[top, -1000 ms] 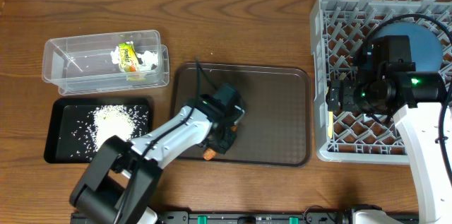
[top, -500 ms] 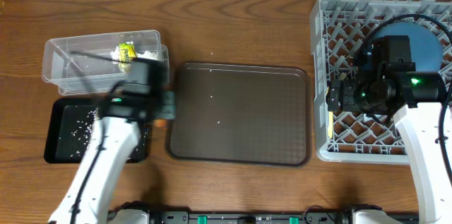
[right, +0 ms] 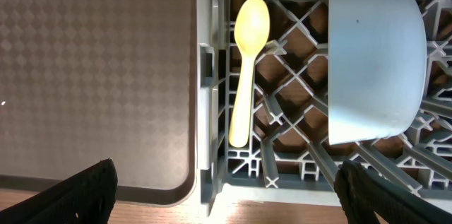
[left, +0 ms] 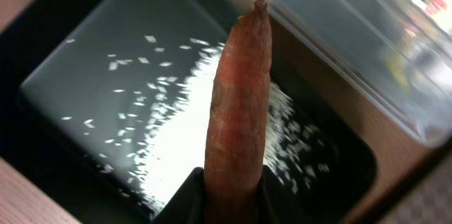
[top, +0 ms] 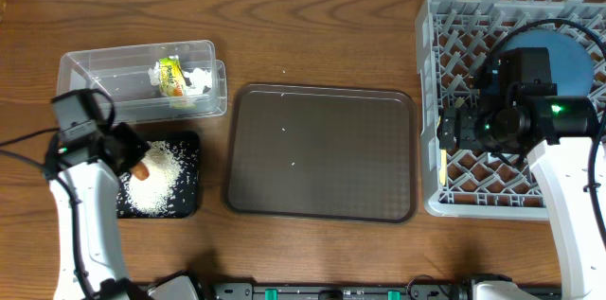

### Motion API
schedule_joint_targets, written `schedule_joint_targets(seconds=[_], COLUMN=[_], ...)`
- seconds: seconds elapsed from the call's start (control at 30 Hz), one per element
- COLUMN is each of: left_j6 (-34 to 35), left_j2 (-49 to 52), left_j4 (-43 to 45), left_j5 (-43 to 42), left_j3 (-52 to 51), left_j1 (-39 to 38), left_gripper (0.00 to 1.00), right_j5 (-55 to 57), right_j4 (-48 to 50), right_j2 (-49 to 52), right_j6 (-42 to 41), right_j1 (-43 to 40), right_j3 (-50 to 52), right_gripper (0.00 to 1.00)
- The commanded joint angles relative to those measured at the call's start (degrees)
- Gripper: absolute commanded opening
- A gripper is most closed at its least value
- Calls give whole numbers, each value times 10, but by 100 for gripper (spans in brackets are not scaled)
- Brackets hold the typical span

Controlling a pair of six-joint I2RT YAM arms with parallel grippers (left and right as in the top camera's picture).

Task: Sort waste into correct bins and load items into the dishwasher rack
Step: 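Carry the carrot to the black tray and release it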

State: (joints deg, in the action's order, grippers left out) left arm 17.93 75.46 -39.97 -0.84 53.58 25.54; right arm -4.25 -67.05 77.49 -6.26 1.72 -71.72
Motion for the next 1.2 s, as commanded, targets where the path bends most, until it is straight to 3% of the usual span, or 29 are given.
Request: schedule_joint_targets(seconds=[0.0,0.67,0.93,1.17], left_j6=[24,34,34,24], left_j2=[26,216,223,173], left_j4=[4,31,30,22], left_j5=[22,46,45,42], left_j3=[10,10,10,12], left_j1=[38,80,80,80], left_gripper=[14,17,38,43], right_j5=[4,4,4,10], right_j4=[-1,-1,-1,-2], right_j2=[-5,-5,-5,-5], right_j6=[8,8,8,8], right_j1=[-3,-3,-3,-3], right_j3=[-6,-6,-6,-6], right_gripper=[98,98,98,98])
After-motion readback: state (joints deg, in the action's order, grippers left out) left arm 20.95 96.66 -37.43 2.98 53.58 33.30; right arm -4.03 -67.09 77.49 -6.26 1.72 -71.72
